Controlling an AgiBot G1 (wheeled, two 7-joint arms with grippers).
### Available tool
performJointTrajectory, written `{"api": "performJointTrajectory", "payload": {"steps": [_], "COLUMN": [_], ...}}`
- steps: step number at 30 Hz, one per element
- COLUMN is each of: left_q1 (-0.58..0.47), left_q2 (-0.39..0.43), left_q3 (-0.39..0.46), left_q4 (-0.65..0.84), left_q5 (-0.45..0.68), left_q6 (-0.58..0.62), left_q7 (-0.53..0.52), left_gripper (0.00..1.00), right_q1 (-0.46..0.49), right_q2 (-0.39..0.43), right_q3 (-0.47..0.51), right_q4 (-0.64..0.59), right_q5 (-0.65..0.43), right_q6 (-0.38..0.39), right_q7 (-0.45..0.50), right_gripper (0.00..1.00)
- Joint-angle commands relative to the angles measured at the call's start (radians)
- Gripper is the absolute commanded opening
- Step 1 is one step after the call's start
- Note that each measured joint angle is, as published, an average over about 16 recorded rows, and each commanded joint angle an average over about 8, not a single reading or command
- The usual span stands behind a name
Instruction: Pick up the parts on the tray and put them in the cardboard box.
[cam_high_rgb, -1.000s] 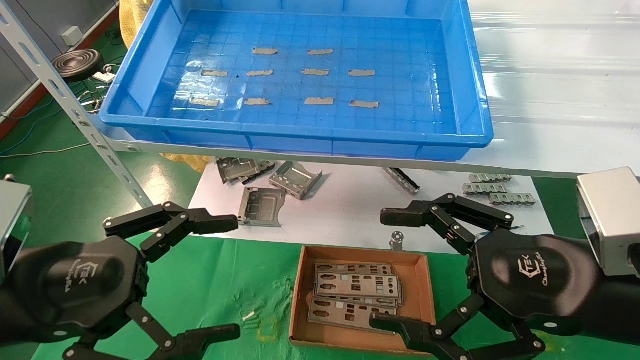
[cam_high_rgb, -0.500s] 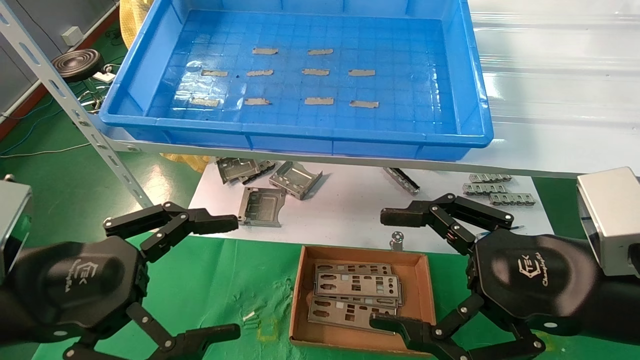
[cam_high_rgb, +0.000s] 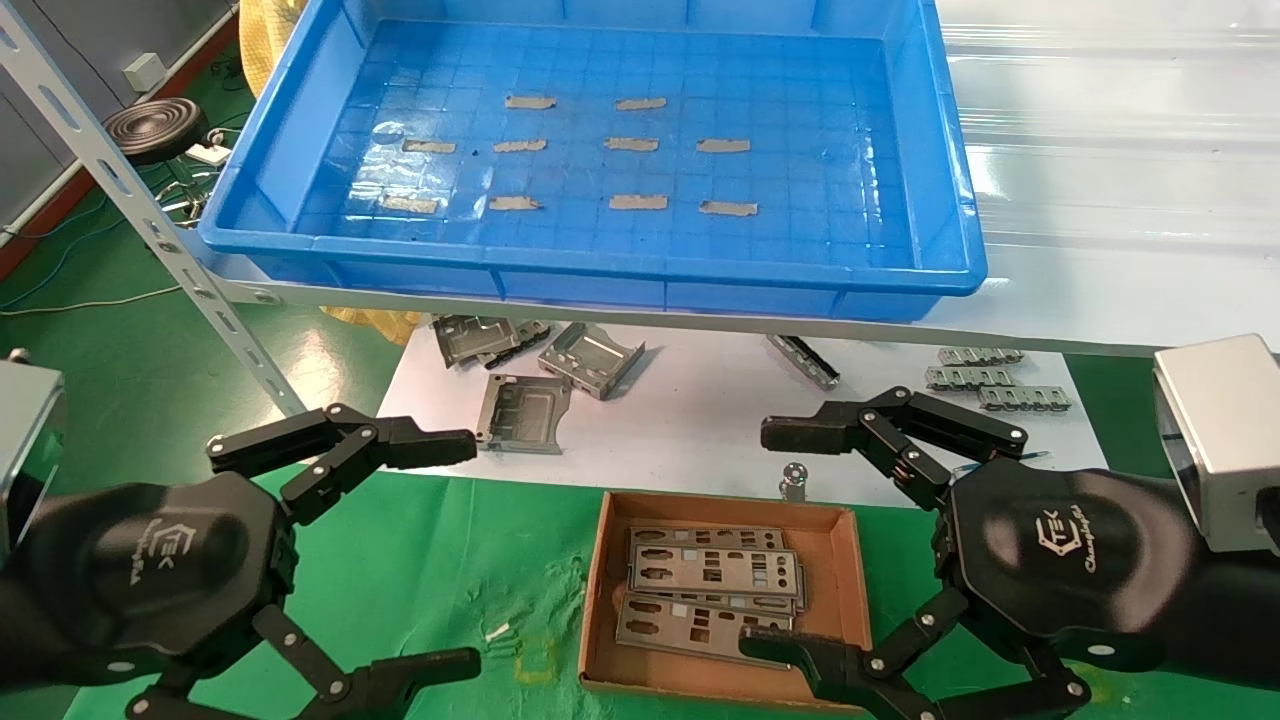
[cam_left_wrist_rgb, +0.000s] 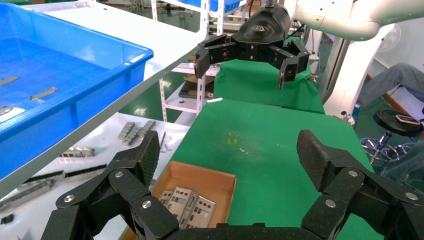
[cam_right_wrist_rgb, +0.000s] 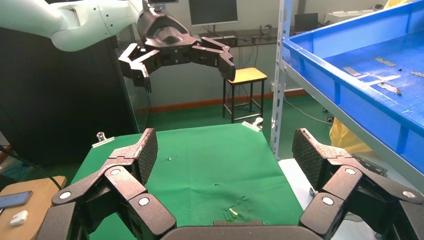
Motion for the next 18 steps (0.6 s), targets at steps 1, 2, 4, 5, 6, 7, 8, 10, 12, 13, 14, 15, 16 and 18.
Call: {"api": "performJointTrajectory", "payload": {"steps": [1, 2, 4, 5, 6, 7, 8, 10, 12, 13, 14, 15, 16, 18], "left_q1": [0.0, 0.0, 0.0, 0.0, 0.0, 0.0, 0.0, 0.0, 0.0, 0.0, 0.0, 0.0, 0.0, 0.0], "left_q2": [0.0, 0.0, 0.0, 0.0, 0.0, 0.0, 0.0, 0.0, 0.0, 0.0, 0.0, 0.0, 0.0, 0.0], "left_q3": [0.0, 0.0, 0.0, 0.0, 0.0, 0.0, 0.0, 0.0, 0.0, 0.0, 0.0, 0.0, 0.0, 0.0], "left_q4": [0.0, 0.0, 0.0, 0.0, 0.0, 0.0, 0.0, 0.0, 0.0, 0.0, 0.0, 0.0, 0.0, 0.0], "left_q5": [0.0, 0.0, 0.0, 0.0, 0.0, 0.0, 0.0, 0.0, 0.0, 0.0, 0.0, 0.0, 0.0, 0.0], "left_q6": [0.0, 0.0, 0.0, 0.0, 0.0, 0.0, 0.0, 0.0, 0.0, 0.0, 0.0, 0.0, 0.0, 0.0], "left_q7": [0.0, 0.0, 0.0, 0.0, 0.0, 0.0, 0.0, 0.0, 0.0, 0.0, 0.0, 0.0, 0.0, 0.0], "left_gripper": [1.0, 1.0, 1.0, 1.0, 1.0, 1.0, 1.0, 1.0, 1.0, 1.0, 1.0, 1.0, 1.0, 1.0], "right_q1": [0.0, 0.0, 0.0, 0.0, 0.0, 0.0, 0.0, 0.0, 0.0, 0.0, 0.0, 0.0, 0.0, 0.0], "right_q2": [0.0, 0.0, 0.0, 0.0, 0.0, 0.0, 0.0, 0.0, 0.0, 0.0, 0.0, 0.0, 0.0, 0.0], "right_q3": [0.0, 0.0, 0.0, 0.0, 0.0, 0.0, 0.0, 0.0, 0.0, 0.0, 0.0, 0.0, 0.0, 0.0], "right_q4": [0.0, 0.0, 0.0, 0.0, 0.0, 0.0, 0.0, 0.0, 0.0, 0.0, 0.0, 0.0, 0.0, 0.0], "right_q5": [0.0, 0.0, 0.0, 0.0, 0.0, 0.0, 0.0, 0.0, 0.0, 0.0, 0.0, 0.0, 0.0, 0.0], "right_q6": [0.0, 0.0, 0.0, 0.0, 0.0, 0.0, 0.0, 0.0, 0.0, 0.0, 0.0, 0.0, 0.0, 0.0], "right_q7": [0.0, 0.0, 0.0, 0.0, 0.0, 0.0, 0.0, 0.0, 0.0, 0.0, 0.0, 0.0, 0.0, 0.0], "right_gripper": [1.0, 1.0, 1.0, 1.0, 1.0, 1.0, 1.0, 1.0, 1.0, 1.0, 1.0, 1.0, 1.0, 1.0]}}
